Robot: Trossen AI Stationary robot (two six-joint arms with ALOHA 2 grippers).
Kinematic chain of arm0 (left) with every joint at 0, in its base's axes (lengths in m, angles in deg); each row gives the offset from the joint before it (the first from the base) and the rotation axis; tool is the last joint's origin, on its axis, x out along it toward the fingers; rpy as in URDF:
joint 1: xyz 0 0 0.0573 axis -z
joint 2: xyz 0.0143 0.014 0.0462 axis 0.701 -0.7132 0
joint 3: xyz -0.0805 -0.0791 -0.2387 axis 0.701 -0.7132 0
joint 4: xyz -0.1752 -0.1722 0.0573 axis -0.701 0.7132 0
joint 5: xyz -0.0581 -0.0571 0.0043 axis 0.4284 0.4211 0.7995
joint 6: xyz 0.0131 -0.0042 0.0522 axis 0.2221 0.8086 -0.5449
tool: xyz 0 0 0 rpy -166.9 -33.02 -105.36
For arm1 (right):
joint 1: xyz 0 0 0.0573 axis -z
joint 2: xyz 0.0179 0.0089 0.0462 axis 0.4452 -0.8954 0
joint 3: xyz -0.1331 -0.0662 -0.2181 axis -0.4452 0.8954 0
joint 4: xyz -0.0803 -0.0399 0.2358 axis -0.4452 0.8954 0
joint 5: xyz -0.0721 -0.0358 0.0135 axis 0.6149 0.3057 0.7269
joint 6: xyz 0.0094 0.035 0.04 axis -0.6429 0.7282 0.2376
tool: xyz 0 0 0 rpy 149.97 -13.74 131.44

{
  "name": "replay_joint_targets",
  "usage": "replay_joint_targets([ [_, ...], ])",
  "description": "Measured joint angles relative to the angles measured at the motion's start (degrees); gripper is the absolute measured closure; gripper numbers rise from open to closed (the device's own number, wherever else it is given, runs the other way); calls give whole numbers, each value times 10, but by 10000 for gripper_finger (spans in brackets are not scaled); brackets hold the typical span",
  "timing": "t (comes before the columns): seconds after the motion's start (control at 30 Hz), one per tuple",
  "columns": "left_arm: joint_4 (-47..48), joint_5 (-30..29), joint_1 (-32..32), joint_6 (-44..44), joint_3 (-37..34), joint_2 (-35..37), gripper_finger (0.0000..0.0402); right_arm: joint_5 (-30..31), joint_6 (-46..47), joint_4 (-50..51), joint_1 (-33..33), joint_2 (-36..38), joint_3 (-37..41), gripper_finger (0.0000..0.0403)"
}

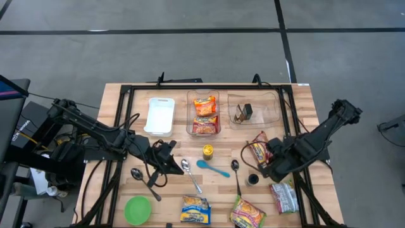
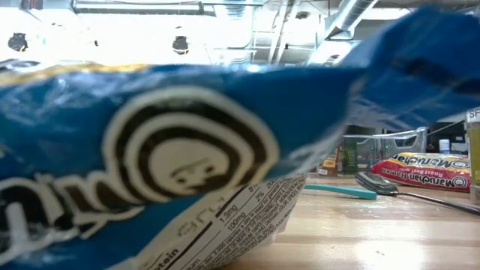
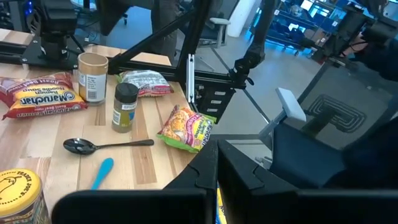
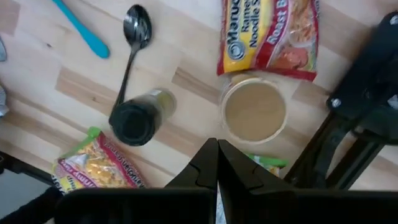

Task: Pick & Place Food Item
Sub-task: Put the gold spice bottle into the right transparent bin

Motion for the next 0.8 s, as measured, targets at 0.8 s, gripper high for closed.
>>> replay_joint_targets([
  [0.8,-6,0,0,0,0,0,401,-31,52,64,-18,-21,9,403],
])
